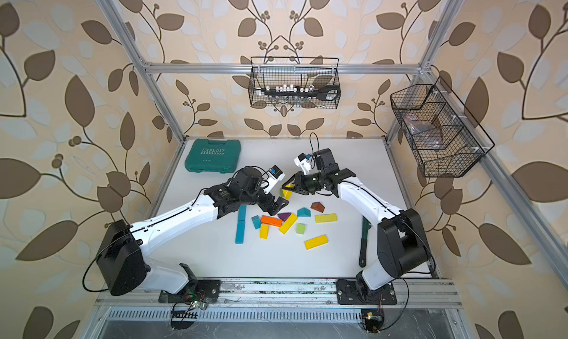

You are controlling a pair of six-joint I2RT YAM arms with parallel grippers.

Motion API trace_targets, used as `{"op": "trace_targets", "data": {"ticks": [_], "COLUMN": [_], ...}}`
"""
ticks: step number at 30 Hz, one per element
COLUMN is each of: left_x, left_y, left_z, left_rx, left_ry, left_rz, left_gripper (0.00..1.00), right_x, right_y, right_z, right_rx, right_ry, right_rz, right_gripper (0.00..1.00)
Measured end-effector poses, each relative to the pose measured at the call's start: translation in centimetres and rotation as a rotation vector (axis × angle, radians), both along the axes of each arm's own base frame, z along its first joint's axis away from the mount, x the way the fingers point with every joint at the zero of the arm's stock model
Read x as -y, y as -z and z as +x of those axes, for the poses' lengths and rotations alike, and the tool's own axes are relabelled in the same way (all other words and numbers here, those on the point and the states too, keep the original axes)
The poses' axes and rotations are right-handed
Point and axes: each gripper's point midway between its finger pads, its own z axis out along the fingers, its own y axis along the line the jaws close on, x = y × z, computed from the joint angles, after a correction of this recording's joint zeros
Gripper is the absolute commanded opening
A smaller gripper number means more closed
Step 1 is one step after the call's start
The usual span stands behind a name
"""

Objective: Assemble a small pinwheel with building blocks
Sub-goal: Place the building block at the center of the board.

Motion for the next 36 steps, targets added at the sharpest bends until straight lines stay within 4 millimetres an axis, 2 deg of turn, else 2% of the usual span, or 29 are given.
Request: {"op": "trace_targets", "data": {"ticks": [5,11,15,20,23,28,30,36], "left_x": [0.7,1.4,1.9,2.6,3.1,3.9,3.8,3.6], "left_y": [-0.8,-1.8,-2.7,-3.6,-3.3,-2.2,-2.0,-1.6], "left_z": [0.0,-0.6,-0.8,-1.1,-1.0,-0.6,-0.4,-0.1], "left_rx": [0.07,0.119,0.145,0.161,0.154,0.122,0.114,0.096], "left_ry": [0.073,0.163,0.21,0.25,0.271,0.285,0.28,0.268], "left_rz": [-0.006,-0.005,-0.018,-0.045,-0.048,-0.042,-0.038,-0.032], "left_gripper": [0.81,0.82,0.73,0.67,0.58,0.53,0.47,0.41], "right_x": [0.2,1.0,1.2,1.0,0.9,0.8,0.8,0.9], "right_y": [-0.5,-1.5,-1.8,-1.9,-1.7,-2.0,-1.9,-1.8], "right_z": [-0.6,-0.7,-0.9,-1.2,-1.2,-0.9,-0.7,-0.3], "right_rx": [-0.067,-0.128,-0.156,-0.185,-0.204,-0.204,-0.201,-0.193], "right_ry": [-0.016,-0.035,-0.039,-0.05,-0.045,-0.041,-0.041,-0.036], "right_rz": [0.07,0.162,0.194,0.233,0.246,0.26,0.264,0.268], "right_gripper": [0.0,0.0,0.0,0.0,0.0,0.0,0.0,0.0]}}
